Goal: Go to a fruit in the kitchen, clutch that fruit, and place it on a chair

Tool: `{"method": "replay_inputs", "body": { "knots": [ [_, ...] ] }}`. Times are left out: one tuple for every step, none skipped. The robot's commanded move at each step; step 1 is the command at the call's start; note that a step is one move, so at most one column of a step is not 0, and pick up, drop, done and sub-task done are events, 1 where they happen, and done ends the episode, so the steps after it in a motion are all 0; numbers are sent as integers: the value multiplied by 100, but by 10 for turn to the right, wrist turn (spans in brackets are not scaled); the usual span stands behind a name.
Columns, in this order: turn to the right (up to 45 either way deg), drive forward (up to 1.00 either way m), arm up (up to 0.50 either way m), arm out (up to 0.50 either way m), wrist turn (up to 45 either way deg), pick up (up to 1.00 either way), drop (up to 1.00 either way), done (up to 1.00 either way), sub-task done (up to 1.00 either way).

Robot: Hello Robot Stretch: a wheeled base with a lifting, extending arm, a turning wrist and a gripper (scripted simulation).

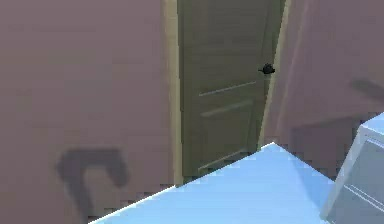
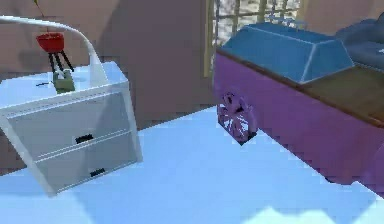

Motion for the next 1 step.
{"method": "replay_inputs", "body": {
  "knots": [
    [450, 0, 0, 0, 0, 0, 0, 0, 0]
  ]
}}
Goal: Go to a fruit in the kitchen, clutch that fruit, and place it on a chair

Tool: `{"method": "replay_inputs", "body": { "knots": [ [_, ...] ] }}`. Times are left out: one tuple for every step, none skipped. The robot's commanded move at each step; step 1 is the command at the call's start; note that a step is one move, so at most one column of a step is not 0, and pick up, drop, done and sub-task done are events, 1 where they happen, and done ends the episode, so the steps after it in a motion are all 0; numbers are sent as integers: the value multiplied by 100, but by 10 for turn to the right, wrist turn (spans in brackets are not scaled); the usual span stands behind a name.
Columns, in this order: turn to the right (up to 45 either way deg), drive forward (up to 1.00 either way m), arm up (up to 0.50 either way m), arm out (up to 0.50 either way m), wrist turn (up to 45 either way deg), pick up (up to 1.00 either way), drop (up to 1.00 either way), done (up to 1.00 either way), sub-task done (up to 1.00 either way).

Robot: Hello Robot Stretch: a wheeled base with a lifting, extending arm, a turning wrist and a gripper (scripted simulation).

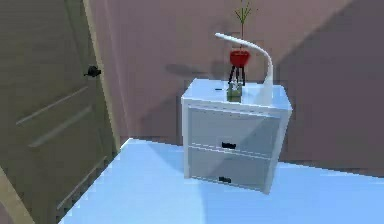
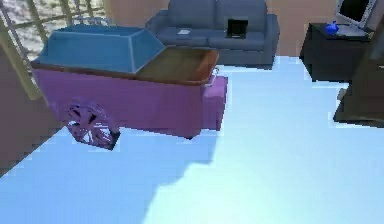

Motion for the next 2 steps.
{"method": "replay_inputs", "body": {
  "knots": [
    [450, 0, 0, 0, 0, 0, 0, 0, 0],
    [450, 0, 0, 0, 0, 0, 0, 0, 0]
  ]
}}
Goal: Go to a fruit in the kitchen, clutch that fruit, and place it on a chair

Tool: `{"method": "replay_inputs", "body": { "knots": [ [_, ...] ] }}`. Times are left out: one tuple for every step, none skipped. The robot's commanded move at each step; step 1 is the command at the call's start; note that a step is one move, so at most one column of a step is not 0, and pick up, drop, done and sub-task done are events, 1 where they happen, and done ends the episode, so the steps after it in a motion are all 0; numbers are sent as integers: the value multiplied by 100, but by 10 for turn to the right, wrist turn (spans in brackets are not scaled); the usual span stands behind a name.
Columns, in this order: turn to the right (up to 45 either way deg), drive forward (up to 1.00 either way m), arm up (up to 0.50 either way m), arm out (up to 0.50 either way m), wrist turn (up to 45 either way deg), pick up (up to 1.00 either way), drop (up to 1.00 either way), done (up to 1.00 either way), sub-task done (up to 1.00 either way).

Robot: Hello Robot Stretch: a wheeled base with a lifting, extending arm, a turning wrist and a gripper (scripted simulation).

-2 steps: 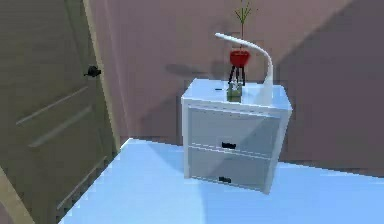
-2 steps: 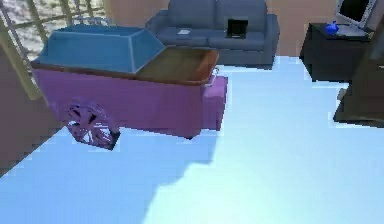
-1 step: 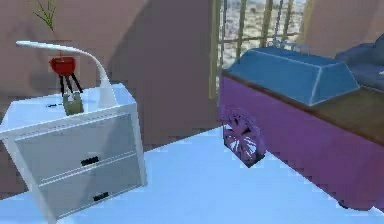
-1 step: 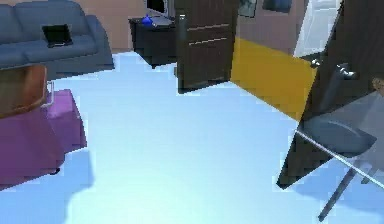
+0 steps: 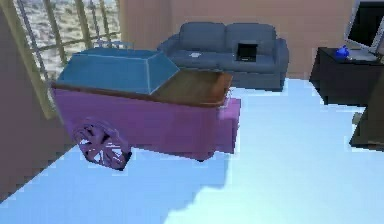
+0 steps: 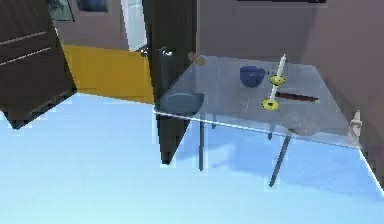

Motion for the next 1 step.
{"method": "replay_inputs", "body": {
  "knots": [
    [450, 0, 0, 0, 0, 0, 0, 0, 0]
  ]
}}
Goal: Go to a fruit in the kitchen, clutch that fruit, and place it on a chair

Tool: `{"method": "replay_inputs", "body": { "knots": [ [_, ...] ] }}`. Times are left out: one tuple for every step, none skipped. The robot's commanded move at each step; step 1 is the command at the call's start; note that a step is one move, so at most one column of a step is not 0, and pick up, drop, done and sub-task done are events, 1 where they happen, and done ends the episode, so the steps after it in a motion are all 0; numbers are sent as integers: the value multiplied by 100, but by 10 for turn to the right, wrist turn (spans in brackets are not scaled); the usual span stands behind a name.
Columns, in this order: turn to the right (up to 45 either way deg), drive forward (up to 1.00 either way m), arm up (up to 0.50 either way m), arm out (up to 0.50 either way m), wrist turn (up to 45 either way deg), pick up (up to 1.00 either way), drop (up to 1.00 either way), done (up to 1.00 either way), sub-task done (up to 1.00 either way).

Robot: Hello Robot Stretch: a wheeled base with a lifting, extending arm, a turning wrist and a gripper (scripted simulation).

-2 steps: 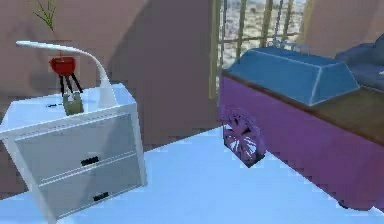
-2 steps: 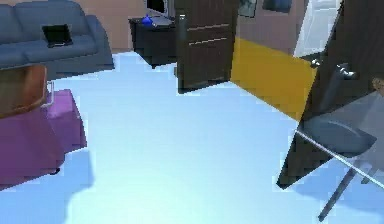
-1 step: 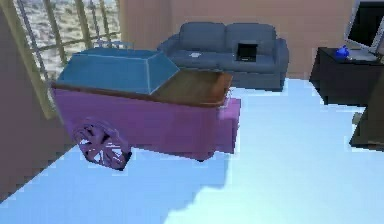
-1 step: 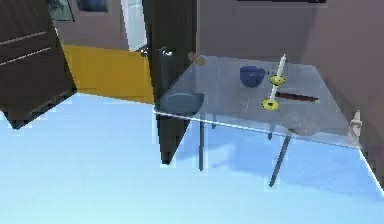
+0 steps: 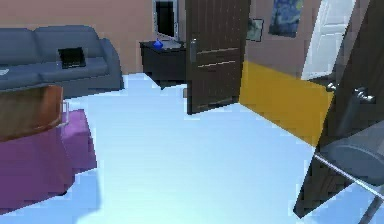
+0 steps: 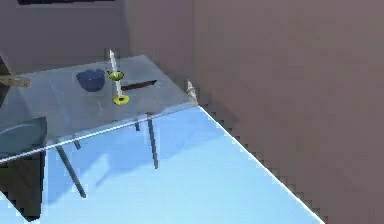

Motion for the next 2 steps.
{"method": "replay_inputs", "body": {
  "knots": [
    [0, 100, 0, 0, 0, 0, 0, 0, 0],
    [60, 0, 0, 0, 0, 0, 0, 0, 0]
  ]
}}
